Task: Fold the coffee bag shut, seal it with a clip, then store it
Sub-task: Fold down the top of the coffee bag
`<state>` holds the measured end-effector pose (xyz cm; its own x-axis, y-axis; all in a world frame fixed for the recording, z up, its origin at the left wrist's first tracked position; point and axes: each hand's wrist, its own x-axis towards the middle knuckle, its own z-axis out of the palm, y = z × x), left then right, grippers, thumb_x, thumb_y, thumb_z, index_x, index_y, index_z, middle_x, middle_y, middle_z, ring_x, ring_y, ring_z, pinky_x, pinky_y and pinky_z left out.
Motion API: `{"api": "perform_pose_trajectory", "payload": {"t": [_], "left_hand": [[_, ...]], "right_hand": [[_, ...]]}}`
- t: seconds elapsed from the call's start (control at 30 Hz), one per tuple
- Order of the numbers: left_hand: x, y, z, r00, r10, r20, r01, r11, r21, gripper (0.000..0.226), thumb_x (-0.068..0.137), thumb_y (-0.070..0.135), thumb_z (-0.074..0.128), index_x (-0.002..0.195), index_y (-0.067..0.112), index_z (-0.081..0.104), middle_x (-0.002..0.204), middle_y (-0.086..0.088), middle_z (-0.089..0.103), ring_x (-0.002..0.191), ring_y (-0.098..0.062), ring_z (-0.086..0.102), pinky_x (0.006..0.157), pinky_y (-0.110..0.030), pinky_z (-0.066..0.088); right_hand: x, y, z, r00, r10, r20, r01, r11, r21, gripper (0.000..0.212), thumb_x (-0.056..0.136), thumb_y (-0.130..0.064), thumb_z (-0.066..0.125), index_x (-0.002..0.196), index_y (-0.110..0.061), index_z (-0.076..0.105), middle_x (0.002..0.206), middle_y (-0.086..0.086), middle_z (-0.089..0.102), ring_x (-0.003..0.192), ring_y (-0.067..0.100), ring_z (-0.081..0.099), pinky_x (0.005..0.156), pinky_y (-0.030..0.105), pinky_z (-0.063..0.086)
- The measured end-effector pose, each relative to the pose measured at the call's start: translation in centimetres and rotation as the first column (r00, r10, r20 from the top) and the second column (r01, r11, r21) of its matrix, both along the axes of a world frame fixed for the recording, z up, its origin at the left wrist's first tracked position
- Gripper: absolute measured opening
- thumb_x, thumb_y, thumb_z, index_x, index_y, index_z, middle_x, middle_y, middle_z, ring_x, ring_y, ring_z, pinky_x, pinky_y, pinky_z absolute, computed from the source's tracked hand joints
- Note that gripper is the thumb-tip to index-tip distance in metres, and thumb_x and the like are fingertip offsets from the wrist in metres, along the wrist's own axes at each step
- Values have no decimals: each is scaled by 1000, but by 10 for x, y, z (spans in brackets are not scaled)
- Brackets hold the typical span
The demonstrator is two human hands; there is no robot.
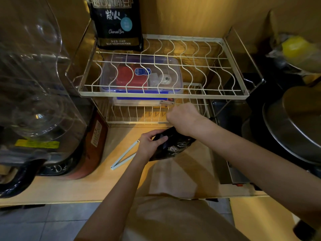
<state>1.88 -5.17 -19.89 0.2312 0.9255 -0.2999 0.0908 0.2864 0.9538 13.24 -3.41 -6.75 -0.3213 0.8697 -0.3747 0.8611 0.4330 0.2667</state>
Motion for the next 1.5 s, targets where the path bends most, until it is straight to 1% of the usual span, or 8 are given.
{"api": "perform_pose_trajectory", "payload": {"t": [0.17, 0.37, 0.53, 0.73, 0.87, 0.97, 1.2, 1.5], "left_hand": [[-3, 1, 2, 999, 4, 38, -1, 996, -88, 26, 77, 6, 66, 103, 8, 65, 101, -13, 65, 98, -28, 60, 84, -37, 50], [-11, -6, 13, 976, -183, 115, 191, 980, -62, 56, 70, 14, 72, 120, 25, 50, 109, 6, 58, 100, -6, 56, 70, -14, 53], [-11, -8, 5, 989, -109, -100, 123, 982, 141, 56, 64, 10, 79, 115, 13, 55, 103, 1, 63, 93, 1, 56, 71, -7, 51], [-19, 0, 1, 995, -78, -67, 82, 994, 72, 25, 62, 8, 79, 82, 20, 69, 86, -4, 71, 87, -26, 68, 78, -39, 56], [-26, -3, 2, 989, -131, -65, 136, 988, 72, 21, 65, 6, 77, 82, 17, 71, 76, 10, 73, 74, -7, 70, 67, -25, 58], [-28, -5, 7, 992, -106, 63, 105, 994, 11, 14, 72, 2, 70, 83, 11, 70, 64, 11, 74, 67, -4, 69, 57, -14, 53], [-25, -11, 8, 972, 68, 223, -42, 992, -120, 11, 82, 8, 59, 85, 0, 67, 62, 6, 74, 63, -5, 68, 54, -13, 52], [-23, -16, 13, 972, 102, 212, -56, 976, -212, 12, 84, 9, 56, 88, 6, 66, 78, -4, 72, 73, -12, 68, 62, -21, 54]], "right_hand": [[6, 4, 6, 989, -57, -135, 54, 998, -20, 17, 85, -14, 56, 101, -10, 62, 106, 8, 65, 99, 28, 61, 72, 36, 47], [27, 7, 8, 865, -227, -448, 145, 967, -211, 38, 71, -48, 67, 92, -16, 68, 87, 4, 69, 81, 20, 62, 71, 37, 54], [41, 2, -5, 863, -163, -479, 68, 976, -208, 21, 79, -21, 66, 99, -13, 68, 97, 8, 70, 92, 24, 63, 82, 45, 52], [44, 4, -7, 795, -119, -594, 37, 988, -149, 15, 83, -21, 62, 95, -14, 68, 92, 8, 71, 88, 23, 63, 81, 47, 51], [46, 2, -16, 724, -187, -664, 55, 975, -215, 14, 81, -18, 64, 90, -10, 70, 90, 9, 71, 86, 21, 64, 80, 42, 51], [46, -3, -24, 571, -275, -774, 103, 959, -265, 12, 79, -14, 67, 88, -7, 70, 87, 9, 71, 79, 17, 64, 72, 31, 51], [75, -39, -48, -141, -621, -771, 182, 749, -637, 61, 64, -5, 79, 117, -24, 55, 108, -13, 64, 98, -2, 63, 73, 12, 54], [64, -55, -106, -301, -612, -731, 268, 682, -681, 13, 73, 3, 69, 73, -10, 69, 62, -13, 73, 66, 0, 69, 61, 12, 54]]}}
